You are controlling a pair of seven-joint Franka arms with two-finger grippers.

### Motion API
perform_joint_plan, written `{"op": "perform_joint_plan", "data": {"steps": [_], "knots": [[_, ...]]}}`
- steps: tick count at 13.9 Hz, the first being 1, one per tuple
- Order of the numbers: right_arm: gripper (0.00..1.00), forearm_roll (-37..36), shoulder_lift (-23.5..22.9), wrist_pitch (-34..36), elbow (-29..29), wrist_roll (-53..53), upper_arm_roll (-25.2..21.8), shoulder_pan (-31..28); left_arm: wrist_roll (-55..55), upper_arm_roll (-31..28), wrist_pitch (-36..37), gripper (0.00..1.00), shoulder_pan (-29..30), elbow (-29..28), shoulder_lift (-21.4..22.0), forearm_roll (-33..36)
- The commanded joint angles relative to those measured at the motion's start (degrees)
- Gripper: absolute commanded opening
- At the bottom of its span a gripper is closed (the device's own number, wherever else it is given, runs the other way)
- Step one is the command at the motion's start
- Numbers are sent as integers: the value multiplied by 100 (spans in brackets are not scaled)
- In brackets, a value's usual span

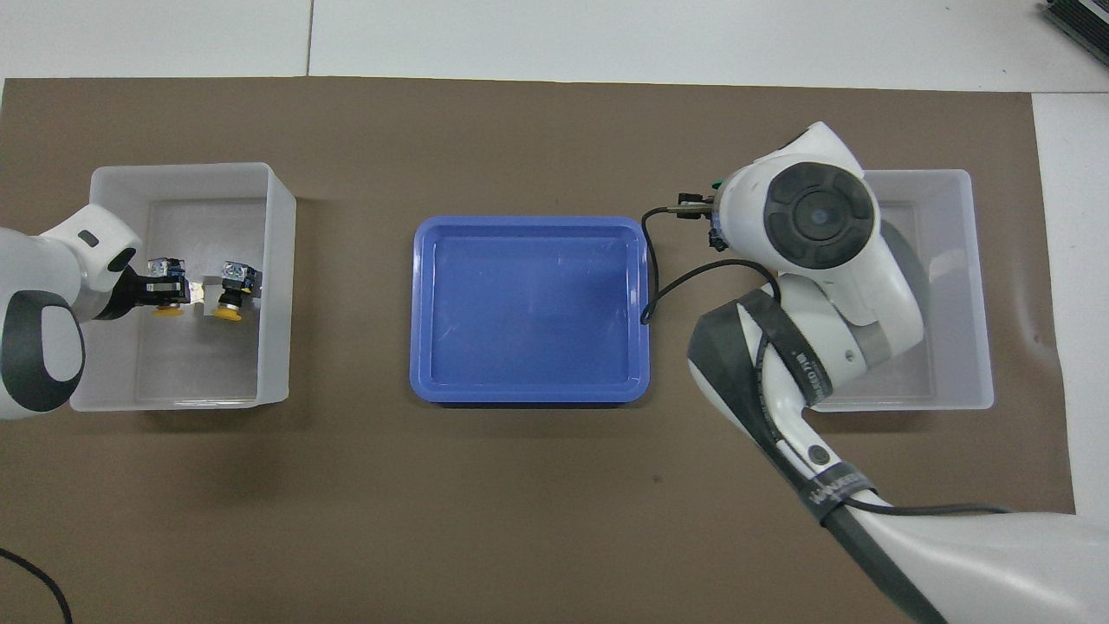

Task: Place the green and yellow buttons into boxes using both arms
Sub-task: 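Drop the green button in the bin while the left gripper withdraws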

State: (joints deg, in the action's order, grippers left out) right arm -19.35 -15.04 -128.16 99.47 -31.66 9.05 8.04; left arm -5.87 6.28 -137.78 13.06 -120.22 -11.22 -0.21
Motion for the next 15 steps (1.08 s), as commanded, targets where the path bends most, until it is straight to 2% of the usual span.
{"op": "perform_joint_plan", "data": {"steps": [1,2,4,5,6,8,9,12,15], "knots": [[0,457,229,194,195,1123,71,-643,-90,31,-82,48,56,-107,129,13],[0,519,238,256,204,1371,71,-889,-90,31,-82,53,56,-89,121,13],[0,537,316,169,449,2046,80,-1329,-90,31,14,57,47,24,86,13],[0,659,352,30,633,2320,71,-1488,-90,31,128,66,47,147,51,21],[0,835,396,-172,809,2462,71,-1638,-81,31,233,65,47,244,50,21],[0,898,396,-480,1125,2848,71,-1936,-64,31,523,58,12,498,41,21],[0,898,387,-673,1257,3015,71,-2060,-55,31,707,57,-31,648,41,30],[0,898,265,-867,1320,3209,71,-2105,-20,49,1541,56,-75,1323,41,39],[0,898,-112,-1473,1320,3263,62,-2219,146,75,2411,56,-251,1939,59,65]]}}
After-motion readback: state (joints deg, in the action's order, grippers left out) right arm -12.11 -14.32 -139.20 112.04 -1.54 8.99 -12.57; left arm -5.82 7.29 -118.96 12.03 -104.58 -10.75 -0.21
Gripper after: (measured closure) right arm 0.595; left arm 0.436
